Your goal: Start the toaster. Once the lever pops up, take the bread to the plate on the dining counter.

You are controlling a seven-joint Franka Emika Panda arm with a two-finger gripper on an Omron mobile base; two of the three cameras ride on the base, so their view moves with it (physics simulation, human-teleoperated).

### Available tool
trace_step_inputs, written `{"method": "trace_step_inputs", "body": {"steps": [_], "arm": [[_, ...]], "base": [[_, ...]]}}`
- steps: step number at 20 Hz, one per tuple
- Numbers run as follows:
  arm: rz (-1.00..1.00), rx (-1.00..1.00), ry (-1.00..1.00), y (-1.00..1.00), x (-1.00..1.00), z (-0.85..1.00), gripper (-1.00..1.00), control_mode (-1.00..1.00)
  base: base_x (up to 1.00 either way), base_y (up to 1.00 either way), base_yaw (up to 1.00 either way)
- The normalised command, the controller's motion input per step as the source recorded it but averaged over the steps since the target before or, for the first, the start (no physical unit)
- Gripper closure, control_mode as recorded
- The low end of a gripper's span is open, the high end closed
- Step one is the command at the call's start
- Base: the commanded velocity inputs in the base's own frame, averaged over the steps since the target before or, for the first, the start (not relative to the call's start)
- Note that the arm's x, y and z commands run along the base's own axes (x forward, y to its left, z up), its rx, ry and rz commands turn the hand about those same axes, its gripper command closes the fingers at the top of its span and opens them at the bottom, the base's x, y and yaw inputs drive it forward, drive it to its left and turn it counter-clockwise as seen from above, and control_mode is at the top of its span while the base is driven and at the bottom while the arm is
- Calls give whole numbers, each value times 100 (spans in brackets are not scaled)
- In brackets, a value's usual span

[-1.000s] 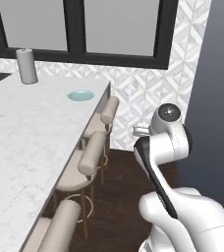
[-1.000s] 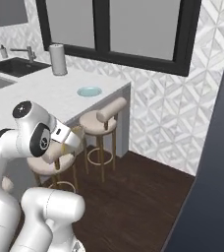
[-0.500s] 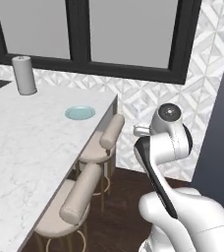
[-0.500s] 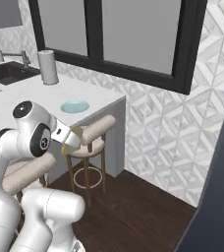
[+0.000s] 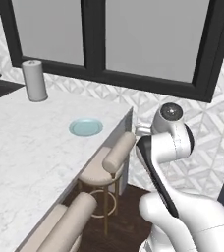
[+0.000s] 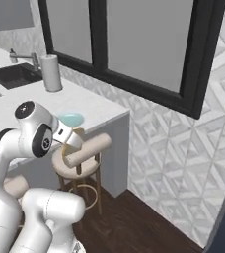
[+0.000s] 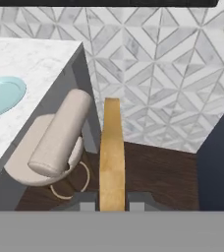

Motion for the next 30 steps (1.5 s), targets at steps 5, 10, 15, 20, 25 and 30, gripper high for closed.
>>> {"method": "trace_step_inputs", "body": {"steps": [5, 10, 15, 20, 25, 30], "arm": [[0, 0, 0, 0, 0, 0, 100, 100], [0, 0, 0, 0, 0, 0, 100, 100], [29, -8, -18, 3, 34, -13, 100, -100], [45, -4, -21, -3, 69, -10, 100, -100], [44, 7, -2, -33, 79, -6, 100, -100], [20, 29, 0, -28, 88, -1, 100, -100]], "base": [[77, 0, 40], [74, 0, 42], [23, 2, 19], [0, 0, 0], [0, 0, 0], [0, 0, 0]]}}
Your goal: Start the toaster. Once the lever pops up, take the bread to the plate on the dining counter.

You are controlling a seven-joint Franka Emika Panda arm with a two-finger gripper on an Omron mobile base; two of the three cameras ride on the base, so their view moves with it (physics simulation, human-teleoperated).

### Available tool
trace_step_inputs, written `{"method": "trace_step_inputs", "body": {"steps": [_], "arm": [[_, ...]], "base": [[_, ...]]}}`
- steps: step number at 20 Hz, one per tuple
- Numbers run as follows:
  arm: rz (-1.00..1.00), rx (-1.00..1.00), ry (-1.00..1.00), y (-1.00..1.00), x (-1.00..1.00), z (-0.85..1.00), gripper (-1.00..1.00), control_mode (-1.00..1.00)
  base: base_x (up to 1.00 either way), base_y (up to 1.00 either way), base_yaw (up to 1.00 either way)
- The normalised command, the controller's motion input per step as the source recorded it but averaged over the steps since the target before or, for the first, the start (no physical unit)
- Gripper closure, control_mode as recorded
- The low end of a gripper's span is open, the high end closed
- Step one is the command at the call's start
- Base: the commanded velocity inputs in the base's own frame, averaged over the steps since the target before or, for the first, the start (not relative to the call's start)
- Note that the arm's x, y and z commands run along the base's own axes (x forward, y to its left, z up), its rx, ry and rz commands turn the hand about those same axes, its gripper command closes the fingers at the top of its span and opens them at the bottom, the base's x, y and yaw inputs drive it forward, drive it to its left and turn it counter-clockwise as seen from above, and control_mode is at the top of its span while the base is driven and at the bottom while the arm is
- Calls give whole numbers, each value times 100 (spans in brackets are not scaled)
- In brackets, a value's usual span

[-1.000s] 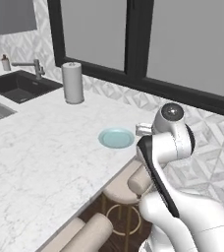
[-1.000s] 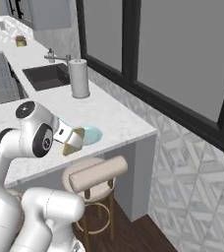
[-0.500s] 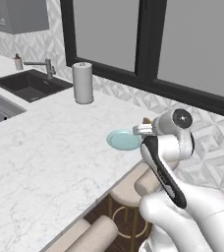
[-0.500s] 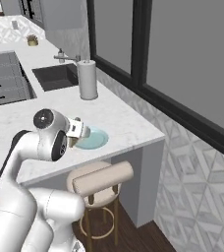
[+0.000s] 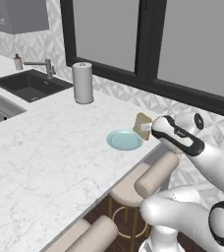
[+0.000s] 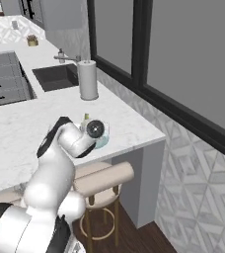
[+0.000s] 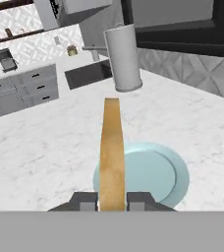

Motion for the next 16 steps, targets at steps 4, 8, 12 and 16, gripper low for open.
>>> {"method": "trace_step_inputs", "body": {"steps": [4, 8, 12, 16], "arm": [[6, 38, 9, -1, 83, 0, 100, -100], [3, 21, 24, 0, 74, -13, 100, -100], [3, 4, 26, 0, 67, -15, 100, -100], [8, 0, 29, 0, 65, -4, 100, -100]], "base": [[0, 0, 0], [0, 0, 0], [0, 0, 0], [0, 0, 0]]}}
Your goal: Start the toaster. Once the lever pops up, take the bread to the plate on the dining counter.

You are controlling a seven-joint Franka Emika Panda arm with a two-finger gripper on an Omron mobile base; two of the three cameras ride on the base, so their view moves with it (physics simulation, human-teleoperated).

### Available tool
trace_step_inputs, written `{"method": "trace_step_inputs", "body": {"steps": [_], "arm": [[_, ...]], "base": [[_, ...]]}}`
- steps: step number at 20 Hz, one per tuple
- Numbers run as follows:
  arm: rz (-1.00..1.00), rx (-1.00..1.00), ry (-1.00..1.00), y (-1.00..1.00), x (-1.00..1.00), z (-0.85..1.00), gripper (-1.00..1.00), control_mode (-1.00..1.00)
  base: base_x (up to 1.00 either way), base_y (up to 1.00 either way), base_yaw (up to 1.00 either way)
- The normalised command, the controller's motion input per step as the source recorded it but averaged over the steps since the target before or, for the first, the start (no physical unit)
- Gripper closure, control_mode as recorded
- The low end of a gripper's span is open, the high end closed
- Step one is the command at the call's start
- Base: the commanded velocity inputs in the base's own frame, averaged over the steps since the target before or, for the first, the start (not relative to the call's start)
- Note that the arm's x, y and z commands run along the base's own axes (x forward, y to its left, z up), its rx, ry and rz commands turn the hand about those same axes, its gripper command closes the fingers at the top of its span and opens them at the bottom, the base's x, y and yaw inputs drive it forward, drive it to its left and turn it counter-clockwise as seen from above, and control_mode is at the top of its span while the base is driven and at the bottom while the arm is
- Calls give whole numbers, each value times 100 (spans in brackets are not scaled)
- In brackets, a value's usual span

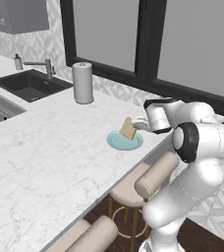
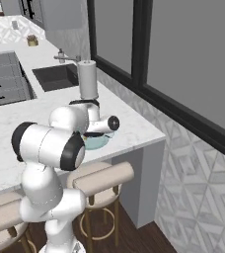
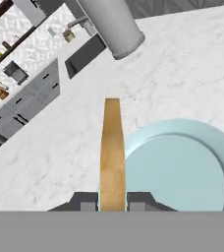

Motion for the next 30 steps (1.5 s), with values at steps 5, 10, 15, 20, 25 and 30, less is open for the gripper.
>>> {"method": "trace_step_inputs", "body": {"steps": [5, 10, 15, 20, 25, 30], "arm": [[10, 0, 27, 6, 51, -13, 100, -100], [11, 0, 17, 13, 28, -26, 100, -100], [12, -3, 12, 22, 3, -33, 100, -100], [12, -5, 5, 24, 2, -31, 100, -100], [7, -9, 3, 37, 0, -16, -100, -100], [0, -5, 0, 14, -14, -4, -100, -100]], "base": [[0, 0, 0], [0, 0, 0], [0, 0, 0], [0, 0, 0], [0, 0, 0], [0, 0, 0]]}}
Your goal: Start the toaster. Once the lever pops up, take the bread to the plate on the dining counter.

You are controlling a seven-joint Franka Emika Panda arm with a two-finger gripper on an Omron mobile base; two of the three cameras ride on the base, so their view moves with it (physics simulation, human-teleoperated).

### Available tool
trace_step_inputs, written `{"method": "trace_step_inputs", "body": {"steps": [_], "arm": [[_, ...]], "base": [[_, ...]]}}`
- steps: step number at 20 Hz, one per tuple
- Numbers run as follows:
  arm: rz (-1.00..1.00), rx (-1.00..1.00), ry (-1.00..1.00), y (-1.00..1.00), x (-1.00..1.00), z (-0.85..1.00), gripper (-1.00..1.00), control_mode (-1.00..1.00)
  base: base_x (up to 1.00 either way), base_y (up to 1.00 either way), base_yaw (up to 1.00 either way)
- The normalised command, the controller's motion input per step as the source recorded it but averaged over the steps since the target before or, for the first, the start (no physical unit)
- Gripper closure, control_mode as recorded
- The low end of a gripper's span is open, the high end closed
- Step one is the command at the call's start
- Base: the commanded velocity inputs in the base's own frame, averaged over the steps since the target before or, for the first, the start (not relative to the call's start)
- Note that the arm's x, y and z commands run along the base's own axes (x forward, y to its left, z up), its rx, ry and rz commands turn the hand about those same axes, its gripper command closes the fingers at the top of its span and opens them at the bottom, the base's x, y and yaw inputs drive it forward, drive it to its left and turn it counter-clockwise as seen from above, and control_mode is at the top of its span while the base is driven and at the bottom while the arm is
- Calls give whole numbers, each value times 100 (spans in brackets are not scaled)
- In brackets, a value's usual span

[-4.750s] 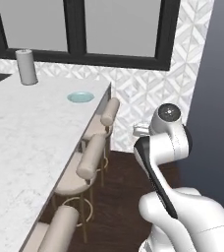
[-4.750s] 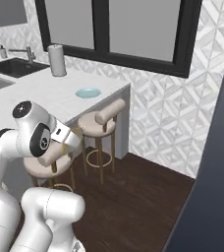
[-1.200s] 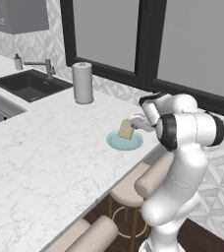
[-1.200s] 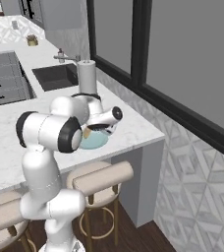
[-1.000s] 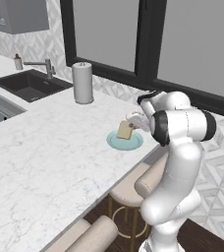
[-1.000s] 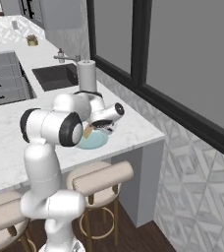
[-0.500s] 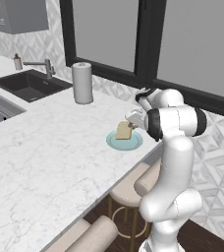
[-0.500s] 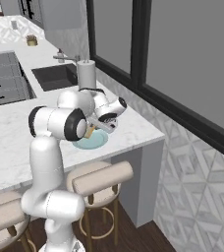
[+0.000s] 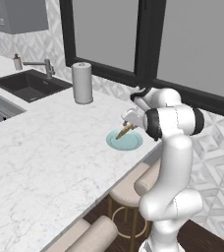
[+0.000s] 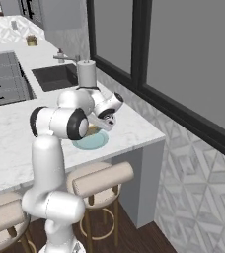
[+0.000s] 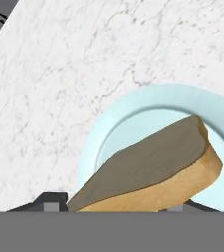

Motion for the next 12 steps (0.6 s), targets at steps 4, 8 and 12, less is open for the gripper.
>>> {"method": "trace_step_inputs", "body": {"steps": [4, 8, 12], "arm": [[0, -1, 0, 7, -18, 0, -100, -100], [0, 0, 10, 1, -20, 0, -100, -100], [-1, 0, 24, -3, -59, 0, -100, -100]], "base": [[0, 0, 0], [0, 0, 0], [0, 0, 0]]}}
